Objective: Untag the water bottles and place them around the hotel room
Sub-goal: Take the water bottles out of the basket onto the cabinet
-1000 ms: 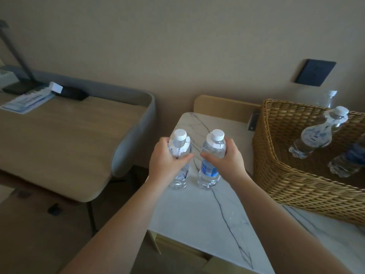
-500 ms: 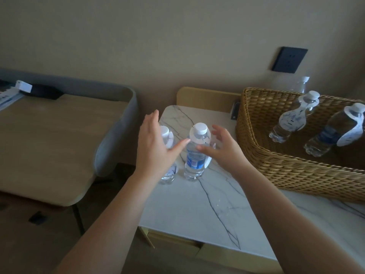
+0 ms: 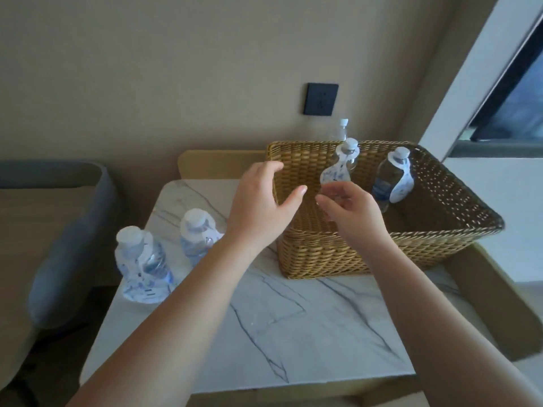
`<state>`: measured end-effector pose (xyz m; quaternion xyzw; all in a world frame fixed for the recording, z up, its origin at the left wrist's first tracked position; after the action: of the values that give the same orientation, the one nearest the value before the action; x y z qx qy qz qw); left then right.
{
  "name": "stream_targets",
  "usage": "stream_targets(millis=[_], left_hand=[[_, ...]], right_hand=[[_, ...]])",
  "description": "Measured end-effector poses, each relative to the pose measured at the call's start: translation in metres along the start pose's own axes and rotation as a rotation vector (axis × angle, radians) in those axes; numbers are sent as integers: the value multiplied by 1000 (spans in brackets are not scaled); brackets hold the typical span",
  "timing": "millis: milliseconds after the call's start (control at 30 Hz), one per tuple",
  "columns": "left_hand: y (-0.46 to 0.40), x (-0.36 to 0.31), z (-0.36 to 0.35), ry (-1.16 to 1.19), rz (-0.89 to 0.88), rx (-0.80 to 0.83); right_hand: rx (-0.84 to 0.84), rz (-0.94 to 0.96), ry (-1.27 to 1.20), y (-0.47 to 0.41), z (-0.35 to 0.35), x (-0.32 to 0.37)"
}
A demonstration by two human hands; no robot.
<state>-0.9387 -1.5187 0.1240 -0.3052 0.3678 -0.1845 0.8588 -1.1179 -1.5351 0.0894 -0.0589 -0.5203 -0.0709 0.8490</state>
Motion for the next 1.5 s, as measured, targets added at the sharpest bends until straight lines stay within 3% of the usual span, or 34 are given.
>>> stream_targets(millis=[267, 600, 767, 1200, 1500], left_hand=[[-67, -5, -146, 40, 167, 225], [-114, 22, -248, -185, 406, 217], [-119, 47, -266, -4, 567, 49], [-105, 53, -247, 34, 593, -144], [-104, -10, -136, 123, 420, -295]], right_hand=[[-164, -65, 95, -91, 117, -66], [-77, -106, 325, -201, 147, -114], [41, -175, 312, -228, 124, -126], [17, -74, 231, -228, 114, -125], [-20, 179, 25, -165, 125, -31]])
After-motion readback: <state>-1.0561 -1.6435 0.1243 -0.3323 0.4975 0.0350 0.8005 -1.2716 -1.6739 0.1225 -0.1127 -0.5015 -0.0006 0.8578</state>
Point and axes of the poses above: each hand's wrist, its own y-axis away from the middle knuckle, its own z-axis out of the back of the hand, x = y × z, the point moved 6 cm from there along -y, towards the middle knuckle, and after that the axes turned 10 degrees about -z, right-handed, at the moved point
